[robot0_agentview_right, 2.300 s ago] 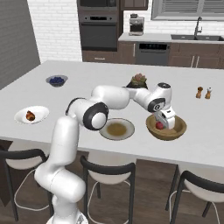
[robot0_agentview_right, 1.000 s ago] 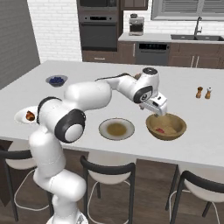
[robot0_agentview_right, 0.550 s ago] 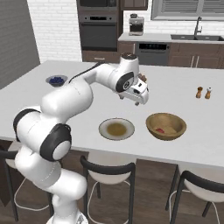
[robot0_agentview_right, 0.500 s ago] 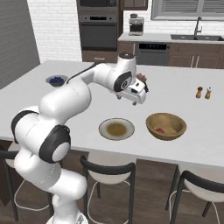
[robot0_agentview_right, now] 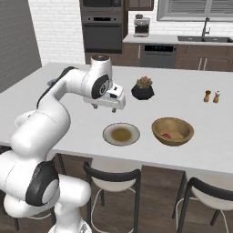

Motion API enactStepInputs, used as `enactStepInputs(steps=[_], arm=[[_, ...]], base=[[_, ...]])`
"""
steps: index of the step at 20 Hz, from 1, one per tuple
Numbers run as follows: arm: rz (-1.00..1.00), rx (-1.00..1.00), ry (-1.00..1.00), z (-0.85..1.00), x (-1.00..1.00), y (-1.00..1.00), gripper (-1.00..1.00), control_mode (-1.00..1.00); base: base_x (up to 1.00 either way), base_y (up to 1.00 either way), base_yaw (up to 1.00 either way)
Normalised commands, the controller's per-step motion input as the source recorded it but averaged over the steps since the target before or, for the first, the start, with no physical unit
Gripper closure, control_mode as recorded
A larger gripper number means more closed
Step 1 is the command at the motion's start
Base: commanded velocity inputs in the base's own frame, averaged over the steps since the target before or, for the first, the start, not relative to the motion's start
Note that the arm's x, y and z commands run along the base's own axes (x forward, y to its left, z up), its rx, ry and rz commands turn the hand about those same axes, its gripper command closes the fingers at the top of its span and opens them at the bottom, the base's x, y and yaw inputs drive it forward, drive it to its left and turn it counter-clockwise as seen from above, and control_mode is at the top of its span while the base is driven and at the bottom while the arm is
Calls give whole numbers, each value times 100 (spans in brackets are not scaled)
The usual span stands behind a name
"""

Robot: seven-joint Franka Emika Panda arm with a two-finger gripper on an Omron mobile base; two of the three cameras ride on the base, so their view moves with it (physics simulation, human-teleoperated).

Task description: Pick the chicken drumstick and tomato from their plates and place them in the bowl. Then put the bowl in the fridge.

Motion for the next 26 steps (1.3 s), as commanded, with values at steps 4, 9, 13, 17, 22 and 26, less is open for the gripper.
enactStepInputs(steps=[4, 9, 13, 17, 22, 26], arm=[[2, -12, 16, 0, -82, 99, -100, -100], [0, -10, 5, -12, -100, 82, -100, -100], [0, -4, -20, -29, -71, 21, -100, -100], [4, 1, -3, -26, -8, -2, -100, -100], [0, 27, 4, -8, 6, -61, -100, -100], [2, 10, 3, 1, -6, -16, -100, -100]], base=[[0, 0, 0], [0, 0, 0], [0, 0, 0], [0, 0, 0], [0, 0, 0], [0, 0, 0]])
